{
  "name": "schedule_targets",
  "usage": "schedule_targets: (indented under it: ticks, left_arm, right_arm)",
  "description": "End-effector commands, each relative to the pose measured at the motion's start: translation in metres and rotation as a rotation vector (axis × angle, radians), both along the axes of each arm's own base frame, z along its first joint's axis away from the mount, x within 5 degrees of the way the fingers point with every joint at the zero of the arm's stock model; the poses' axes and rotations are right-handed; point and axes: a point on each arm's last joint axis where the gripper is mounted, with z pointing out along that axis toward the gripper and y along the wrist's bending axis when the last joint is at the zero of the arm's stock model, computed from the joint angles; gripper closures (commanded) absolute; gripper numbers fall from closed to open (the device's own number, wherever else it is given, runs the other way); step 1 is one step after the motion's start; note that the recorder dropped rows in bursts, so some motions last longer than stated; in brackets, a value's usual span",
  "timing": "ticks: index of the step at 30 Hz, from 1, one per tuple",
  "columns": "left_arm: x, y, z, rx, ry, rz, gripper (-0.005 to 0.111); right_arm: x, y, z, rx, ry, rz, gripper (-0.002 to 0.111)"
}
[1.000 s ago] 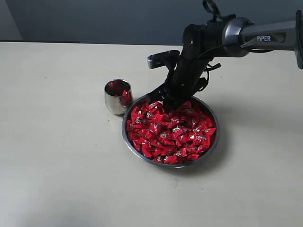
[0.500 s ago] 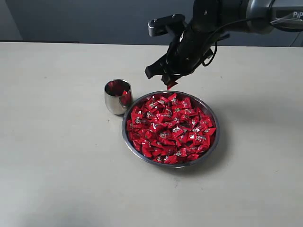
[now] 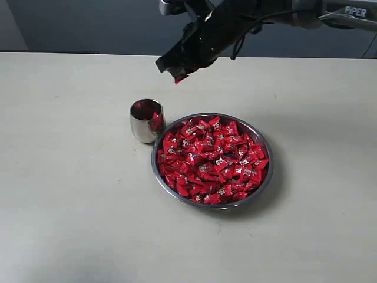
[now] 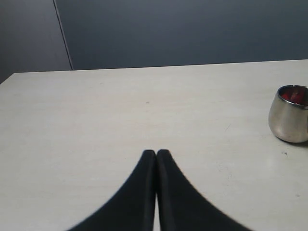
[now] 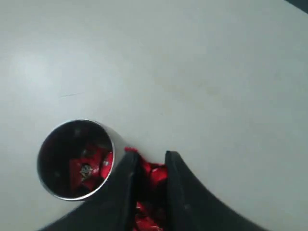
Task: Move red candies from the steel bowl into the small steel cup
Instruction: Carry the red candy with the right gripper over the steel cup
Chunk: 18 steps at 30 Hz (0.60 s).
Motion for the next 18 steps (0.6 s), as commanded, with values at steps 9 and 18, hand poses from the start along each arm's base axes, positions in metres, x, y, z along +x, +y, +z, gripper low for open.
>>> schedule_targets:
  ticks: [9,18]
  left_arm:
    - [0.0,0.0,-0.001,0.0,-0.002,0.001,0.106]
    - [0.0,0.0,-0.001,0.0,-0.002,0.001,0.106]
  right_arm:
    - [0.002,0.037,-0.008,-0.05,0.074,0.261,0.109]
    - [-0.009,0.049,-0.008,-0.06,0.07,0.325,0.109]
